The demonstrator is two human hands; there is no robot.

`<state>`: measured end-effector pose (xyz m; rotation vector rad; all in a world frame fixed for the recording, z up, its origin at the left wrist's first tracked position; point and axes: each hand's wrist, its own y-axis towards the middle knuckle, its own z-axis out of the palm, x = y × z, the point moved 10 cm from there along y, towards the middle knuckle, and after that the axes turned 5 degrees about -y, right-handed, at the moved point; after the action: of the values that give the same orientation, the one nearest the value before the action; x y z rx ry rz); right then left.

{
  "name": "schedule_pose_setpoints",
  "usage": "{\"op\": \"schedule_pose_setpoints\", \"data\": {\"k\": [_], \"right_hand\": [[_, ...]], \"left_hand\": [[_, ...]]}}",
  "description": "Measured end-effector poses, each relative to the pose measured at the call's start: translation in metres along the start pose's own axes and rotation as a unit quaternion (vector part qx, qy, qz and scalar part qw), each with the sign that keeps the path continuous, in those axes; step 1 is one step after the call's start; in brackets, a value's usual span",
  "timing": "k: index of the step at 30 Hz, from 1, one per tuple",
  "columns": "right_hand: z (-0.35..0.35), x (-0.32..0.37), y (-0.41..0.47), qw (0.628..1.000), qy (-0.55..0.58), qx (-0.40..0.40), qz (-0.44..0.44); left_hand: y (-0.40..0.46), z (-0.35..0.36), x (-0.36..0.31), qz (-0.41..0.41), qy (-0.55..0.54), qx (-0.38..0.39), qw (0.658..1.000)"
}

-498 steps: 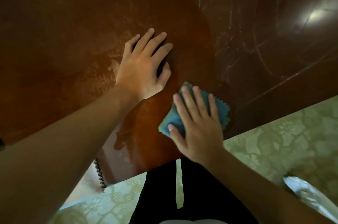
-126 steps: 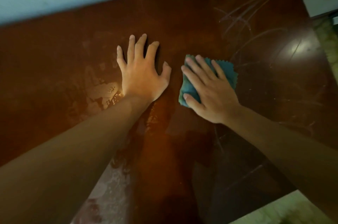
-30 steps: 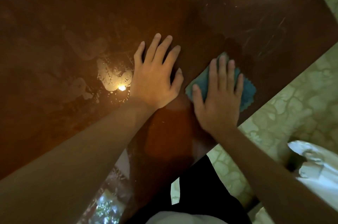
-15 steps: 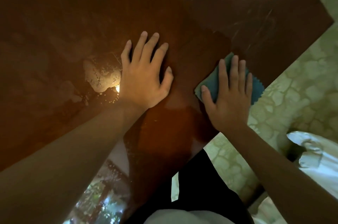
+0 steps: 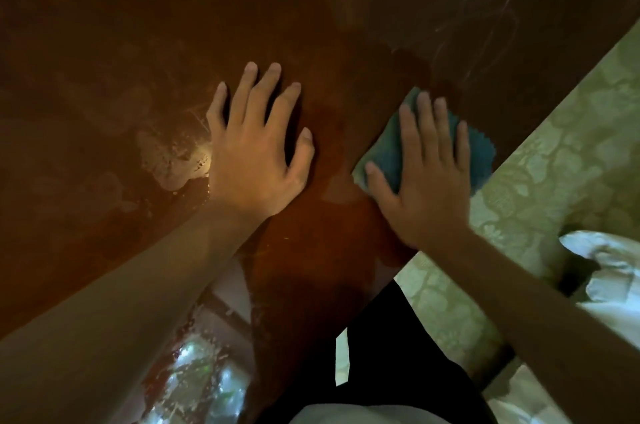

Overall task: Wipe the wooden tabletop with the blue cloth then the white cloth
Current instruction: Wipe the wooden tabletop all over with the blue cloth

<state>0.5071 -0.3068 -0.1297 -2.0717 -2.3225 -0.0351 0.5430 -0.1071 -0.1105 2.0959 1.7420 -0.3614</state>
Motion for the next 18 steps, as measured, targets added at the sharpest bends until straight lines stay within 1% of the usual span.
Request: {"op": "schedule_pose_setpoints", "data": {"k": [3, 7, 13, 15, 16, 18], "right_hand": [[-0.002, -0.014, 0.024, 1.000, -0.011, -0.002, 0.004], [-0.001, -0.002, 0.016, 0.999, -0.023, 0.005, 0.023], [0.000, 0.030, -0.003, 0.998, 0.002, 0.017, -0.066], [0.000, 0.020, 0.001, 0.996, 0.007, 0.017, -0.089], [0.001, 0.007, 0.008, 0.996, 0.008, 0.020, -0.088], [0.000, -0.029, 0.025, 0.998, -0.002, 0.020, -0.057]], "left_hand": [[0.000, -0.001, -0.002, 0.005, 0.002, -0.005, 1.000], [0.000, -0.001, -0.001, 0.002, 0.005, -0.006, 1.000], [0.003, -0.001, -0.001, -0.019, 0.017, 0.010, 1.000], [0.004, 0.000, 0.000, -0.024, 0.013, 0.016, 1.000], [0.004, 0.000, 0.000, -0.025, 0.010, 0.016, 0.999], [0.004, 0.001, 0.000, -0.027, 0.010, 0.020, 0.999]]}}
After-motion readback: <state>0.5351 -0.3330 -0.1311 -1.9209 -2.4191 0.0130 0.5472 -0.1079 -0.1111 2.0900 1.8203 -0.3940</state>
